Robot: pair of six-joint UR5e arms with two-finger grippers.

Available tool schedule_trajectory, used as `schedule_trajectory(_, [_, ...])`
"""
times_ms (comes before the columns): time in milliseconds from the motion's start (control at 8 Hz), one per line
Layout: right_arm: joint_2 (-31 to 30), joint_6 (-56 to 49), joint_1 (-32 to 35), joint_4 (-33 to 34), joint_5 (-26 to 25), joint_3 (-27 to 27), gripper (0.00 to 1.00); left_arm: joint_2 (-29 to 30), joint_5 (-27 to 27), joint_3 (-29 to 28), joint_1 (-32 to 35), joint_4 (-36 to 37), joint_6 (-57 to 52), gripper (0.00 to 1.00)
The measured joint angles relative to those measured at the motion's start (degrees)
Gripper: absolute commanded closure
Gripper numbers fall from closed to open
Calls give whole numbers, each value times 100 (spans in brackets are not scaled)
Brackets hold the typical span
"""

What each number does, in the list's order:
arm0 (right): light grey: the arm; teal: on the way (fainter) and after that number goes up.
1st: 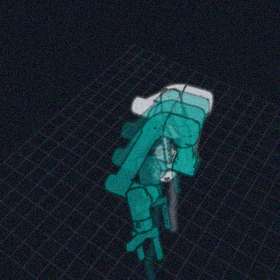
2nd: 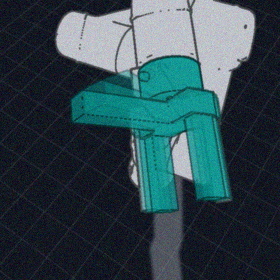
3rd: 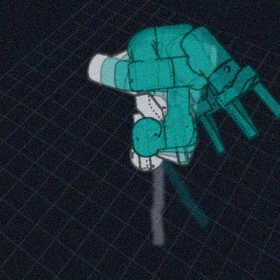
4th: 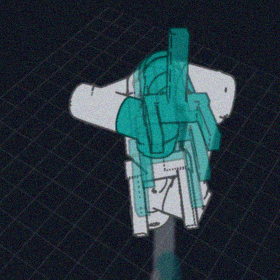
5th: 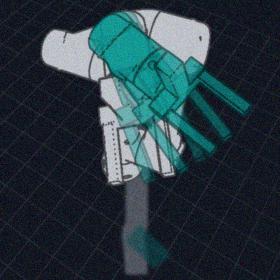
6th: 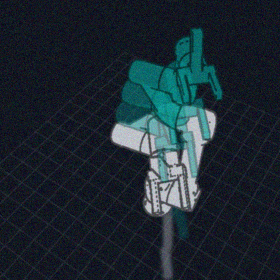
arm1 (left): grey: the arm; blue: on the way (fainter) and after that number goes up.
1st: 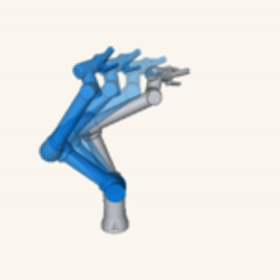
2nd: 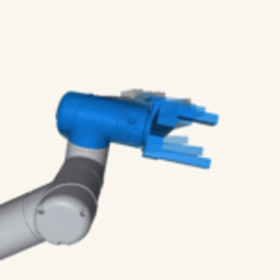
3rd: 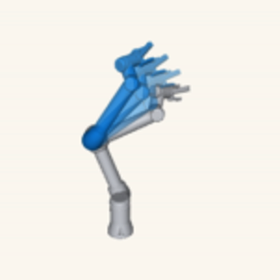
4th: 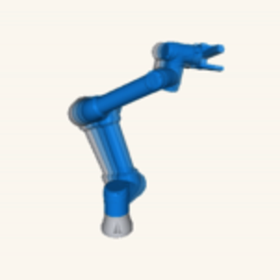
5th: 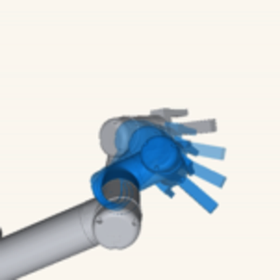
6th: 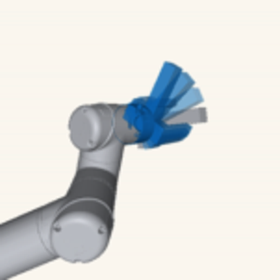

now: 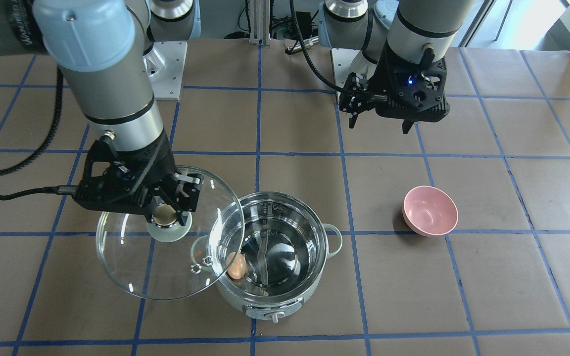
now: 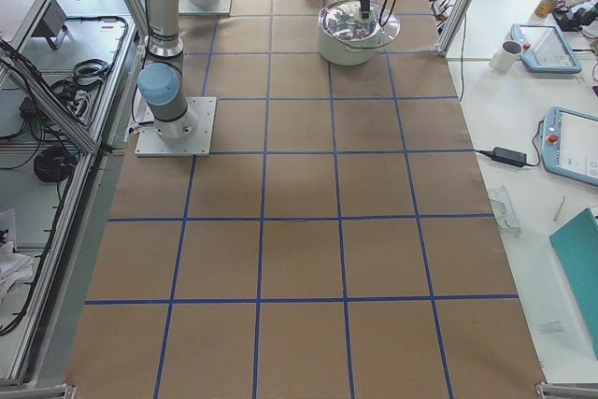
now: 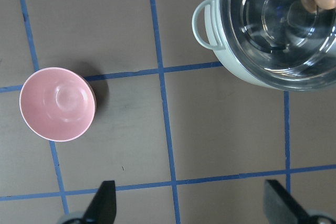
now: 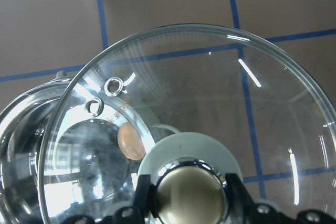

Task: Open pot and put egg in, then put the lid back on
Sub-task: 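Carry the glass lid with the right gripper back over the pot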

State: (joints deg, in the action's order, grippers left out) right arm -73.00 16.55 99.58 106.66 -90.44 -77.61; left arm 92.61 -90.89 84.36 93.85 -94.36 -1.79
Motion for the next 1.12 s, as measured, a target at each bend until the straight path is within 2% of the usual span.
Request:
schedule_trajectory(500, [508,1938,780,670,-162,-4,97,-55,-21,150,-329,261,164,0])
schedule_trajectory(750, [763,2515,1030,1052,-296,-5,98,-63,-24,164,-332,281,159,0])
schedule_trajectory(1125, [897,3142,1144,1276,-355,-9,98,-65,-25,168,-333,285,142,0])
